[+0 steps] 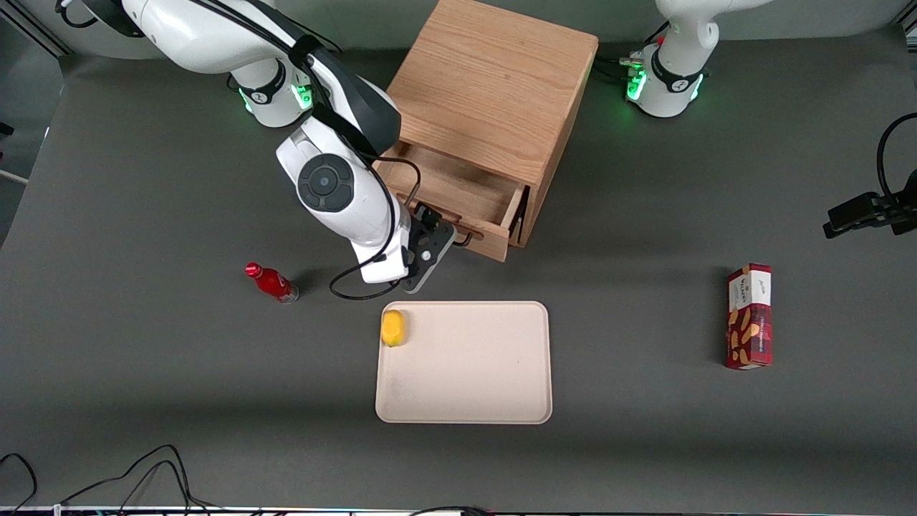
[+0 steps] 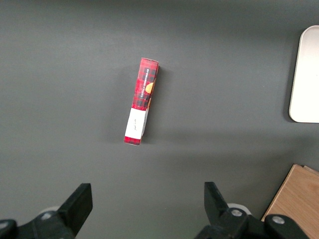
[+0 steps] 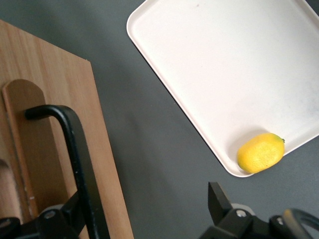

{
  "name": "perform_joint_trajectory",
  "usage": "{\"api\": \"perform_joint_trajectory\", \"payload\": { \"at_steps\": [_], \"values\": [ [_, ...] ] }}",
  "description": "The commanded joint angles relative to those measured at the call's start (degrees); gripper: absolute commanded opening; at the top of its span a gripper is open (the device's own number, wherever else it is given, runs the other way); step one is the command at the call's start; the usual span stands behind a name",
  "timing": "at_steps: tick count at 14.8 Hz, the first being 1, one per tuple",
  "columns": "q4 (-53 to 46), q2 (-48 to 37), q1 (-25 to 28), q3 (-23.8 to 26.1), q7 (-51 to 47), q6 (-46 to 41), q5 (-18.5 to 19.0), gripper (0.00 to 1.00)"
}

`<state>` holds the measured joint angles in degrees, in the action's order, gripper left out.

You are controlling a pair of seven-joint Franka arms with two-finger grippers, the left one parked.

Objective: Open upper drawer
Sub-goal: 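Pull the upper drawer handle outward with the right gripper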

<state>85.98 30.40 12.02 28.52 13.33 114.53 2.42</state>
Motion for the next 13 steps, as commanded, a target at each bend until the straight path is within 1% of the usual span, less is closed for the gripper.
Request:
{"api": "perform_joint_trajectory", "payload": {
  "at_steps": [1, 13],
  "values": [
    [-2.39, 1.33, 0.02, -0.56, 1.26, -0.98, 0.75, 1.0],
    [-5.38, 2.99, 0.02, -2.15, 1.26, -1.06, 0.92, 1.0]
  ]
}}
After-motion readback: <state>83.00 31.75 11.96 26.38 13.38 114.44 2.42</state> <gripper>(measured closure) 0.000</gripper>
